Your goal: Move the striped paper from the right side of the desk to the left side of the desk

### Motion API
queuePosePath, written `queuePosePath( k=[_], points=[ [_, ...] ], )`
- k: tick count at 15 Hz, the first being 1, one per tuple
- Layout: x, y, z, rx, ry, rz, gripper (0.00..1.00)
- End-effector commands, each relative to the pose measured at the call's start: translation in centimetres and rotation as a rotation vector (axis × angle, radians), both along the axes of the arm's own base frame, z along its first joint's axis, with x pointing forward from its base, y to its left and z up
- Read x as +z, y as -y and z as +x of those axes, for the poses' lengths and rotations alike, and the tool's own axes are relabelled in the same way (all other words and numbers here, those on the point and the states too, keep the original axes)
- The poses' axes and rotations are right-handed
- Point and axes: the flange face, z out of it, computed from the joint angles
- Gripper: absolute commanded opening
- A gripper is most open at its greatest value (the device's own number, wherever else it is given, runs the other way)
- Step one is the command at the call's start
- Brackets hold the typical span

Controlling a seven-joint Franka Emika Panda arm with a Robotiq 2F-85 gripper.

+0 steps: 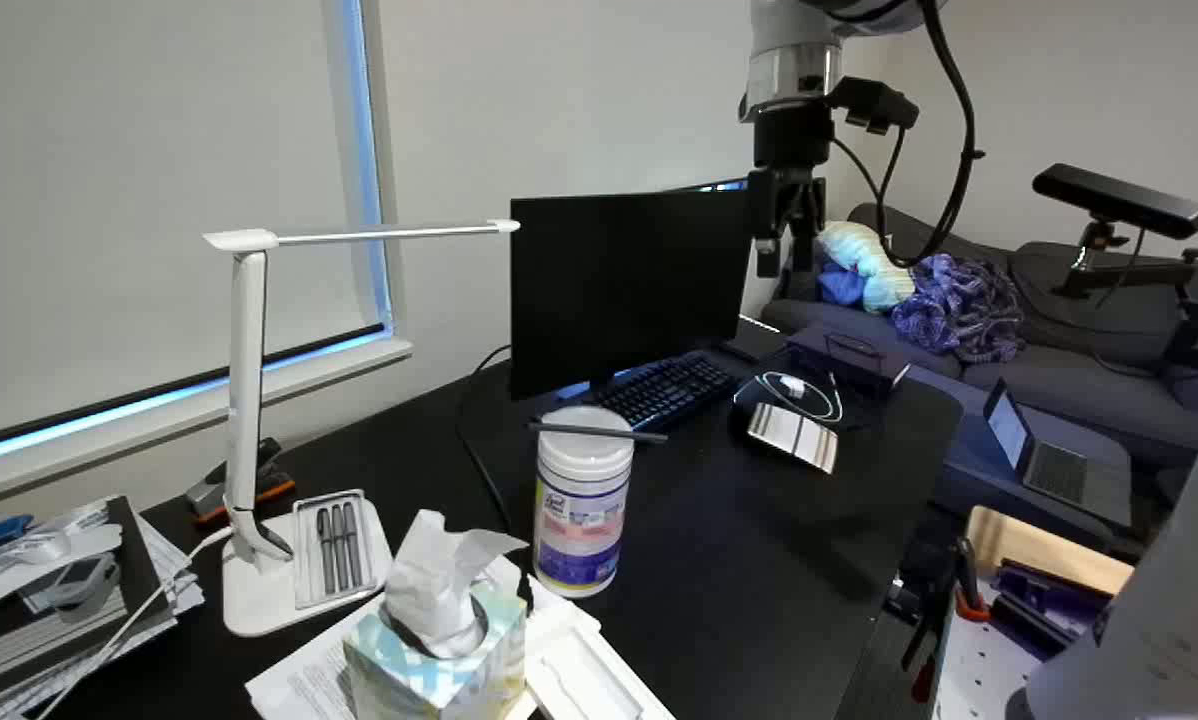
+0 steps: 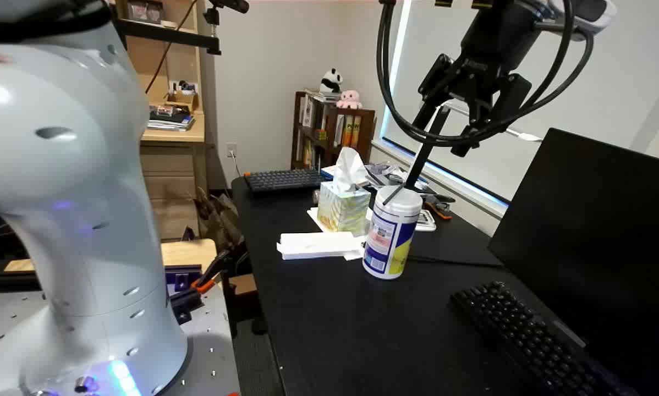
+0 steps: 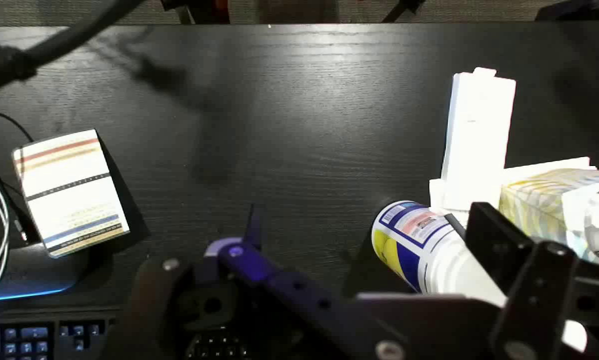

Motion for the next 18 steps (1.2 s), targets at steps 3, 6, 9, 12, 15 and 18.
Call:
queuePosePath(
  k=[3,6,9,12,15,18],
  points=[
    [0.0,0.0,0.0,0.0,-0.001,0.0,1.0],
    [-0.6,0.3,0.5,0.004,0.035,-0.053,1.0],
    [-2.0,2.1,1.8,0.008,0.118,-0.163,1.0],
    [-6.0,5.0,2.8,0.009,0.179,-0.295,1.0],
    [-10.7,6.9,2.8,-0.02,0.18,-0.361,1.0],
    [-15.7,7.3,2.5,-0.079,0.134,-0.375,1.0]
  ],
)
